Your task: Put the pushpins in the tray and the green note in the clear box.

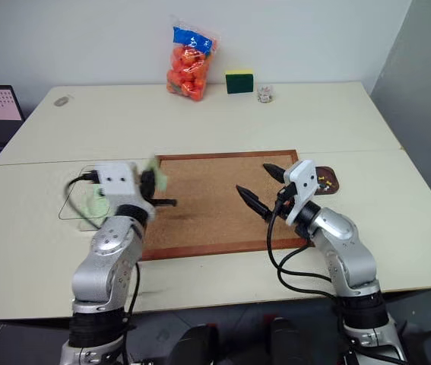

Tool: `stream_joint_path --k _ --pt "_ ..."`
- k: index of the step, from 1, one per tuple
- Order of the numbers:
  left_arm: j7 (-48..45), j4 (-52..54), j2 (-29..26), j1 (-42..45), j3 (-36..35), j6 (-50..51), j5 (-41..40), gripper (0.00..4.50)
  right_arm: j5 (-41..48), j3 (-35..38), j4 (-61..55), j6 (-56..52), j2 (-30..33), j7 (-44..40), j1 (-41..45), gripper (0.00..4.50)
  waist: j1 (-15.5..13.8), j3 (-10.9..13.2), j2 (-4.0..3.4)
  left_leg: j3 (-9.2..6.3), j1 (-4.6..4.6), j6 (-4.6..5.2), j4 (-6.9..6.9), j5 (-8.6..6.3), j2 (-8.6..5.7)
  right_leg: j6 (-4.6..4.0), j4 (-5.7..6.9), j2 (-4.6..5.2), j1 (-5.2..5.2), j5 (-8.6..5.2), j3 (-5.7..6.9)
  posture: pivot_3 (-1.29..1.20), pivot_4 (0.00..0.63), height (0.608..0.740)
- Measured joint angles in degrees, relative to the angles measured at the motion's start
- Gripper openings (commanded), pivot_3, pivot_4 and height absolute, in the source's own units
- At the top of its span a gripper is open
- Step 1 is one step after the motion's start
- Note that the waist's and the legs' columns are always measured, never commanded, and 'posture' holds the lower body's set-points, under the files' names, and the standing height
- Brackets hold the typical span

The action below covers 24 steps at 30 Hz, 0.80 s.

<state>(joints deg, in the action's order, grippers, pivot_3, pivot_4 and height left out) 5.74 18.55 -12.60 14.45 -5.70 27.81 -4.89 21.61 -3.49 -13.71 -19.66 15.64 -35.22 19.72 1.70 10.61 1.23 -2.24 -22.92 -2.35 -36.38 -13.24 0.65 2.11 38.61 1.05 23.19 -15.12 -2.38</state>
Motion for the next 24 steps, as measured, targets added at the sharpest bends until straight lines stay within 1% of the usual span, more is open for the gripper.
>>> stream_joint_path --k 3,5,14,19,21,22,24 --pt "4.24 1.95 -0.44 -0.56 -1.53 -0.94 5.1 0.0 0.07 -0.19 0.02 -0.03 -0.43 -0.43 0.37 4.47 -0.1 0.0 0.01 0.0 0.0 0.0 0.0 0.0 0.0 0.0 0.0 0.0 0.0 0.0 0.02 0.0 0.15 0.74" --pt "5.97 2.2 -0.28 -0.55 -2.83 -1.01 6.48 0.0 0.11 -0.55 0.17 -0.03 -0.69 -0.95 1.02 4.47 -0.12 0.0 0.01 0.0 0.0 0.0 0.0 0.0 -0.01 0.0 0.0 0.01 -0.01 0.0 0.02 0.0 0.15 0.74" --pt "5.97 -3.21 2.64 2.42 -9.9 -0.58 2.89 0.0 0.05 -1.3 1.69 -0.01 -1.49 -2.09 2.54 4.47 -0.1 0.0 0.03 0.0 -0.01 0.0 -0.01 0.0 0.0 -0.01 0.01 0.01 -0.01 0.01 0.05 0.0 0.15 0.74" --pt "5.86 -5.21 2.78 2.41 -11.25 -0.59 1.83 0.0 0.05 -1.28 1.67 -0.14 -1.13 -2.13 2.82 4.47 -0.08 0.01 0.05 -0.01 -0.01 0.0 -0.01 0.0 0.01 -0.01 0.02 0.0 -0.01 0.01 0.06 0.0 0.15 0.74" --pt "5.97 -5.24 2.73 2.42 -11.53 -0.64 1.84 0.38 0.05 -1.28 1.65 -0.35 -1.07 -2.11 2.8 4.5 -0.07 0.01 0.05 -0.01 -0.01 0.0 -0.01 0.0 0.0 -0.01 0.02 0.01 -0.01 0.01 0.06 0.0 0.15 0.74" --pt "6.04 -5.31 2.7 2.42 -11.64 -0.66 1.86 0.47 0.05 -1.27 1.64 -0.43 -1.05 -2.09 2.79 4.5 -0.08 0.01 0.05 -0.01 -0.01 0.0 -0.01 0.0 0.0 -0.01 0.02 0.01 -0.01 0.01 0.06 0.0 0.15 0.74" --pt "6.32 -5.68 2.7 2.49 -12.09 -0.71 2.0 0.91 0.05 -1.26 1.45 -0.69 -1.05 -2.05 2.78 4.5 -0.08 0.01 0.05 -0.01 0.0 0.0 -0.01 0.0 0.01 -0.01 0.03 0.0 -0.01 0.01 0.06 0.0 0.15 0.74"
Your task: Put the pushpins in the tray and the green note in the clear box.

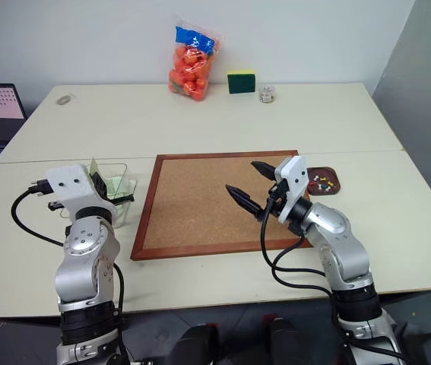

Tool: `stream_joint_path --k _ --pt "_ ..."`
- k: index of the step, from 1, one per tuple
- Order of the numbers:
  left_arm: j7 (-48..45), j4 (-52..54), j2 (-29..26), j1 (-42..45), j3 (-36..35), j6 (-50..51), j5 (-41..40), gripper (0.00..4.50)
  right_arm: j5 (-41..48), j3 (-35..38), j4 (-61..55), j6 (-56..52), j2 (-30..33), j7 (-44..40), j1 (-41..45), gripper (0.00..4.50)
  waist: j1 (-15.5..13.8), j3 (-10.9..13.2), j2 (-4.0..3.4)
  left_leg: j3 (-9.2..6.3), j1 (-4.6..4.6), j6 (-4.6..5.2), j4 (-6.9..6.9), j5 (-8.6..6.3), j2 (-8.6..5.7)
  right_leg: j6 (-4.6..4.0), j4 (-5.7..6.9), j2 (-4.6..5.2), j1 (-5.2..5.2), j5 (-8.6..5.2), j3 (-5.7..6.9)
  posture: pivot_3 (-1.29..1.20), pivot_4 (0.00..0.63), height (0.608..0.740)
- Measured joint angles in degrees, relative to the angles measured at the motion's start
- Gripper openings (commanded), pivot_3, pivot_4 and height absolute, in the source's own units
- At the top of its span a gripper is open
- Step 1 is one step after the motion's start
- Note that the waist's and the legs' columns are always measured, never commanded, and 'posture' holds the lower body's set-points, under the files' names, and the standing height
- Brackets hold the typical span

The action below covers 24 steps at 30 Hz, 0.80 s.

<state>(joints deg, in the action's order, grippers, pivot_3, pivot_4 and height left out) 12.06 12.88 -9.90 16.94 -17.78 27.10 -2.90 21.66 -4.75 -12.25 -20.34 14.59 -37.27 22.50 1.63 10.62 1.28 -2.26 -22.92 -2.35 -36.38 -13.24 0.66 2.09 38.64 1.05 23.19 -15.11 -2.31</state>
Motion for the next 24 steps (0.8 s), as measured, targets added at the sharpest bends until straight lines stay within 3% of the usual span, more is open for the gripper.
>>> stream_joint_path --k 17,24 --pt "2.14 -1.97 -1.2 1.58 -1.89 -0.01 0.73 4.36 2.15 0.07 -0.46 -0.34 0.06 -0.85 -0.17 4.5 0.01 -0.01 0.01 0.0 0.0 0.0 -0.01 0.0 0.0 0.0 0.03 0.0 0.0 0.0 0.0 0.0 0.15 0.74" --pt "-4.57 0.33 -1.15 1.52 2.88 -1.1 -1.15 4.46 6.19 0.08 -3.42 -2.57 1.48 -3.76 -1.7 4.5 -0.02 -0.01 0.04 0.0 -0.01 0.0 -0.05 0.0 -0.02 0.0 0.05 0.01 -0.01 0.0 0.01 0.0 0.15 0.74"
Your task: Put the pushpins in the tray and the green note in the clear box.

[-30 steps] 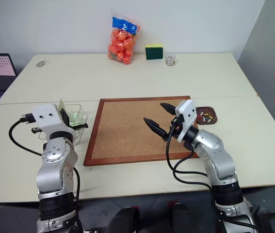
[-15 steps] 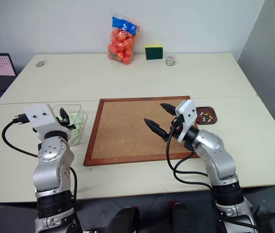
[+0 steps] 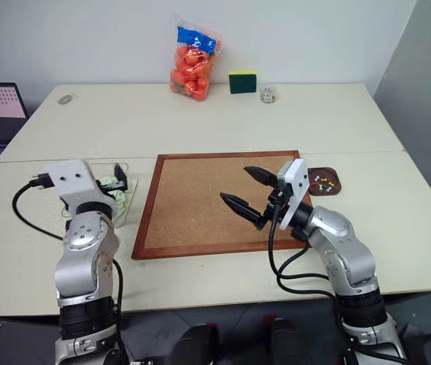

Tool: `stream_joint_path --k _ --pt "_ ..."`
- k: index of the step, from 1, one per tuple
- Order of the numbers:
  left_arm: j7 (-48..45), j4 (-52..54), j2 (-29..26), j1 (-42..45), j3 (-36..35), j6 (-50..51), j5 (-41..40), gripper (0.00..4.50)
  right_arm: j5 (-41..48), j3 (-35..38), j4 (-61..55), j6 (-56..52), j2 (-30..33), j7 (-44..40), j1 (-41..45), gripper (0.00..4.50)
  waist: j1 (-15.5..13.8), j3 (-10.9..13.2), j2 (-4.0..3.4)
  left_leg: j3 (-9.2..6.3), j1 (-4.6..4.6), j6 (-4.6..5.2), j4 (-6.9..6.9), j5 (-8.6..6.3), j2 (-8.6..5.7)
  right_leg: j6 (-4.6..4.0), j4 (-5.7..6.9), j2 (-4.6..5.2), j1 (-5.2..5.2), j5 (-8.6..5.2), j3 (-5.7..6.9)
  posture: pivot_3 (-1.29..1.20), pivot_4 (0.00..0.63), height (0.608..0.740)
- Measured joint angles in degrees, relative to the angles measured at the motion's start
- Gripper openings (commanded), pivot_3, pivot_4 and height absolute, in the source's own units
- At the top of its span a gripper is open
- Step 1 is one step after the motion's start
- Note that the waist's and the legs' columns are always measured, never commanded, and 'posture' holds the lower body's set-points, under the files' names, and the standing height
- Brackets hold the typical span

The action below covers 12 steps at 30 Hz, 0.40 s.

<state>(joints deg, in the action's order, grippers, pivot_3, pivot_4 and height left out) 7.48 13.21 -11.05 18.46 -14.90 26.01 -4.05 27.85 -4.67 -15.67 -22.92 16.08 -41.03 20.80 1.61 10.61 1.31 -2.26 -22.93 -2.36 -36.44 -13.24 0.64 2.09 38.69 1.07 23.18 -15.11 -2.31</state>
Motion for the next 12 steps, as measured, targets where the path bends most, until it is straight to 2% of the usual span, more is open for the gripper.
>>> stream_joint_path --k 2,6,12 --pt "-3.58 1.75 0.01 -0.06 3.02 -0.04 -1.3 4.46 -0.63 0.01 0.07 0.09 0.04 1.13 -0.06 4.5 0.01 0.0 0.0 0.01 0.0 0.0 0.0 0.0 0.0 0.0 0.02 0.0 0.0 0.0 -0.01 0.0 0.15 0.74" --pt "-10.92 5.54 0.78 -1.51 11.05 2.41 -4.19 4.46 -6.54 0.75 0.99 0.91 -1.01 9.31 -0.72 4.5 0.03 0.0 0.0 0.04 0.01 0.0 0.0 0.0 0.0 0.0 0.02 0.0 0.01 0.0 -0.05 0.0 0.15 0.74" --pt "-11.9 7.09 4.59 -7.16 13.48 5.04 -6.14 4.46 -17.67 1.55 2.8 -0.23 -2.28 24.64 -6.15 4.5 0.19 -0.01 0.02 0.06 0.02 0.0 0.01 0.0 0.01 -0.03 0.11 -0.01 0.05 -0.03 -0.08 0.0 0.15 0.74"
